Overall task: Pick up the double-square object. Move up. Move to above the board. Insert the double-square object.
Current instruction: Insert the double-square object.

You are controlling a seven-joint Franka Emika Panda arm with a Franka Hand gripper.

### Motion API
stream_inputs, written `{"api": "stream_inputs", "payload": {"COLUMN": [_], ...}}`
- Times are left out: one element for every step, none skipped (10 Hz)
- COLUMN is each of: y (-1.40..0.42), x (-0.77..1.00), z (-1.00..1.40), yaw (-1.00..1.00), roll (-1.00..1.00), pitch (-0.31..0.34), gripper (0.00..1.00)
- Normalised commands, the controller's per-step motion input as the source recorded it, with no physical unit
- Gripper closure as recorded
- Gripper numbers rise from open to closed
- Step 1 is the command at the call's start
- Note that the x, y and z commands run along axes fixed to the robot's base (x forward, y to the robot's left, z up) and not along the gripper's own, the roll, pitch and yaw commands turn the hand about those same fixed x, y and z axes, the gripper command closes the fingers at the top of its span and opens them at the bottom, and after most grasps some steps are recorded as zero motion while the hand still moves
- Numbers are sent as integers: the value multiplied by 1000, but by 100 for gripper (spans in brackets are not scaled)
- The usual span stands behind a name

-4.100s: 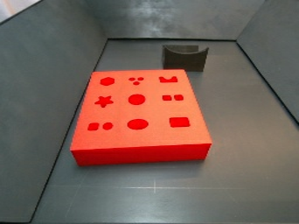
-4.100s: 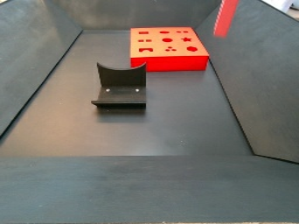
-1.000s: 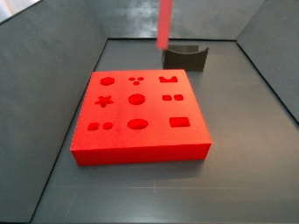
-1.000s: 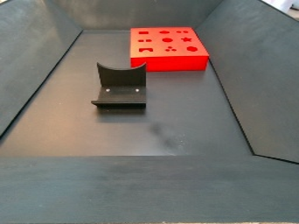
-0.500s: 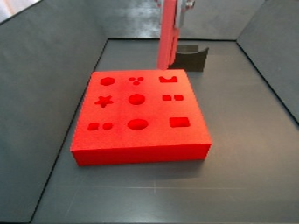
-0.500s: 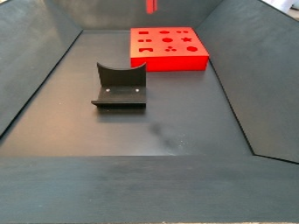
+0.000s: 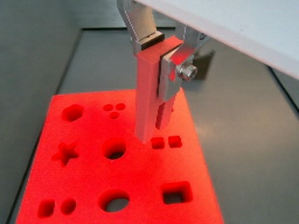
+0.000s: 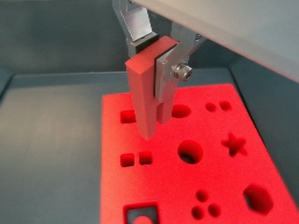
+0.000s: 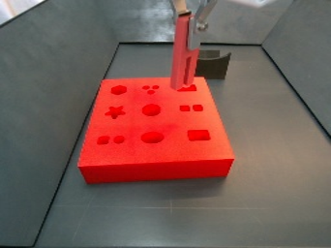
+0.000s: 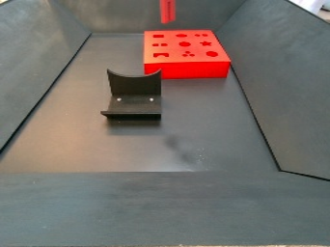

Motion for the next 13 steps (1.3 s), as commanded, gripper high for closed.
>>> {"api": "stream_inputs", "payload": {"y": [0,0,0,29,63,57,57,63,117,317,0,29,0], "x": [0,0,43,131,163,146,151,157,240,257,0,200,203], "z": [-280,-280,-214,-180,-197,-217,-217,-197,-146,91,-9,-437,-457], "yaw": [-1000,-1000,-1000,-963,-957,-971,-971,-954,-883,-551,0,0,0], "roll": [-14,-13,-49,-39,-19,-7,-9,-20,-49,-76,0,-47,-30], "pitch": [-83,-87,-131,-159,-146,-134,-137,-149,-161,0,26,0,0], "gripper": [100,100,100,100,100,100,100,100,100,100,100,100,100]}}
